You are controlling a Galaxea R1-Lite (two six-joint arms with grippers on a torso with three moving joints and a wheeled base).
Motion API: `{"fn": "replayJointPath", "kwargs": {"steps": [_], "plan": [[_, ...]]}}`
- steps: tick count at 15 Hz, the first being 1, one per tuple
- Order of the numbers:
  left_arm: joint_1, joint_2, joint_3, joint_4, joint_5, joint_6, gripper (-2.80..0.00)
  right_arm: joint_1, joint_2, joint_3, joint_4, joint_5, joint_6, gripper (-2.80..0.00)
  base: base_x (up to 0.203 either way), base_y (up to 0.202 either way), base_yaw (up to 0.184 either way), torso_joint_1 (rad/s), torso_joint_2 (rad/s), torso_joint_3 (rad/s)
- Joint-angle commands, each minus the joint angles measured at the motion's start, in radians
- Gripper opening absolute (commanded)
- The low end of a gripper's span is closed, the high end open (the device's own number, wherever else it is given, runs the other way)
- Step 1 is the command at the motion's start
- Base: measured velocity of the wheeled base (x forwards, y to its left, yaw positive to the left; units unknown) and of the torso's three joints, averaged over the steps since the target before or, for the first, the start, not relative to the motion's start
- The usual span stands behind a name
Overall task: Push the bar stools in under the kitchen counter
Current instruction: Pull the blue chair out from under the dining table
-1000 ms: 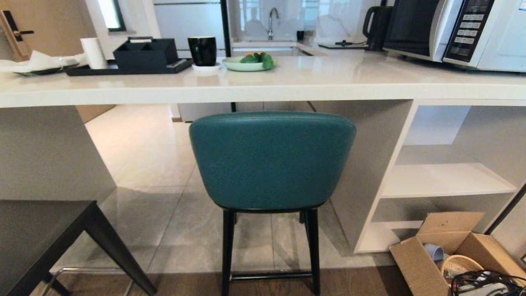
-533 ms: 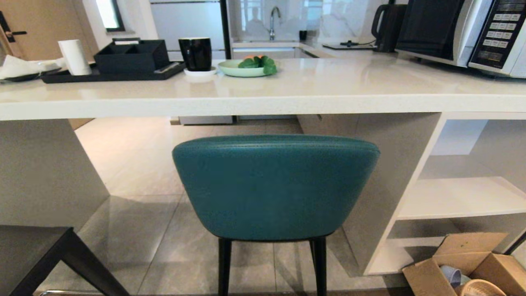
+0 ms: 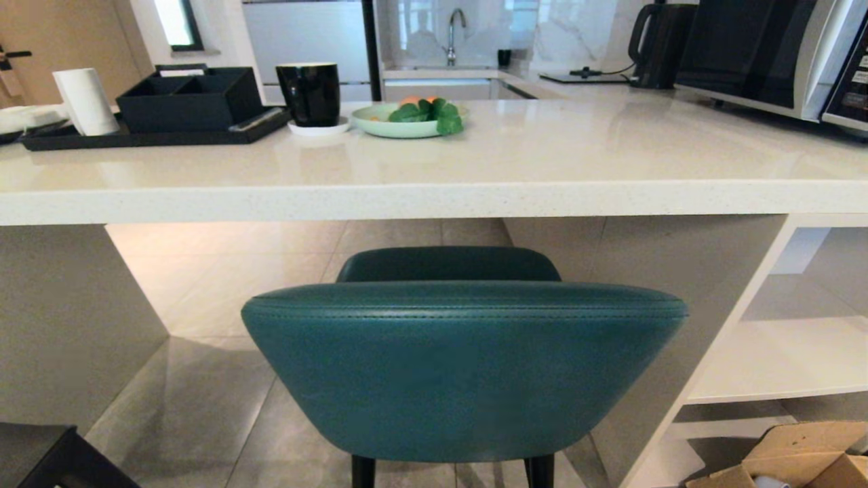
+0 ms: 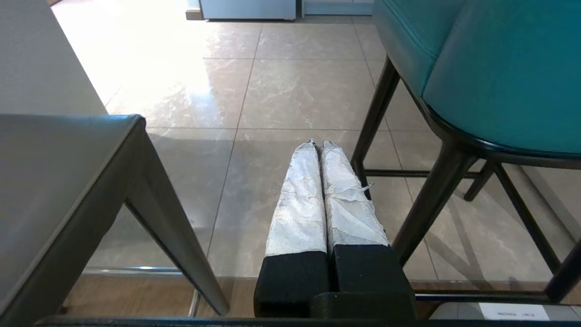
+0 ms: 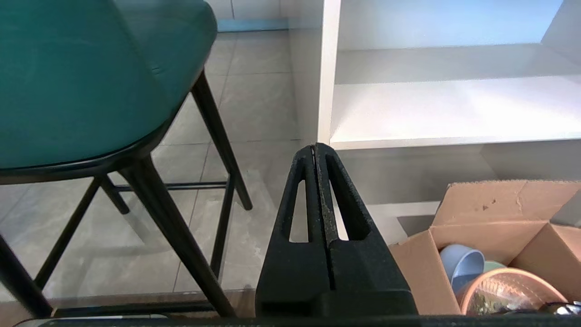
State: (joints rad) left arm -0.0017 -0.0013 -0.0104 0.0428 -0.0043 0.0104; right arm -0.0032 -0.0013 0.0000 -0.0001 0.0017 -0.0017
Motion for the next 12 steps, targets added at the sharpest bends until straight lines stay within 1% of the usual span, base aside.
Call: {"fn": "replayJointPath", "kwargs": {"steps": [1,6,10,12], "plan": [[0.000,0.001,0.000,0.000,0.000,0.000,-2.80,0.000,0.001,0.002,0.000,0.000,0.000,-2.80,0.000,0.000,0.000,0.000,0.00,0.000],[0.000,0.000,0.000,0.000,0.000,0.000,-2.80,0.000,0.001,0.002,0.000,0.000,-0.001,-2.80,0.000,0.000,0.000,0.003,-0.01,-0.006],[0.000,0.001,0.000,0.000,0.000,0.000,-2.80,0.000,0.001,0.002,0.000,0.000,-0.001,-2.80,0.000,0.000,0.000,0.065,-0.24,-0.246],[0.000,0.001,0.000,0.000,0.000,0.000,-2.80,0.000,0.000,0.002,0.000,0.000,-0.001,-2.80,0.000,0.000,0.000,0.187,-0.54,-0.293]]}}
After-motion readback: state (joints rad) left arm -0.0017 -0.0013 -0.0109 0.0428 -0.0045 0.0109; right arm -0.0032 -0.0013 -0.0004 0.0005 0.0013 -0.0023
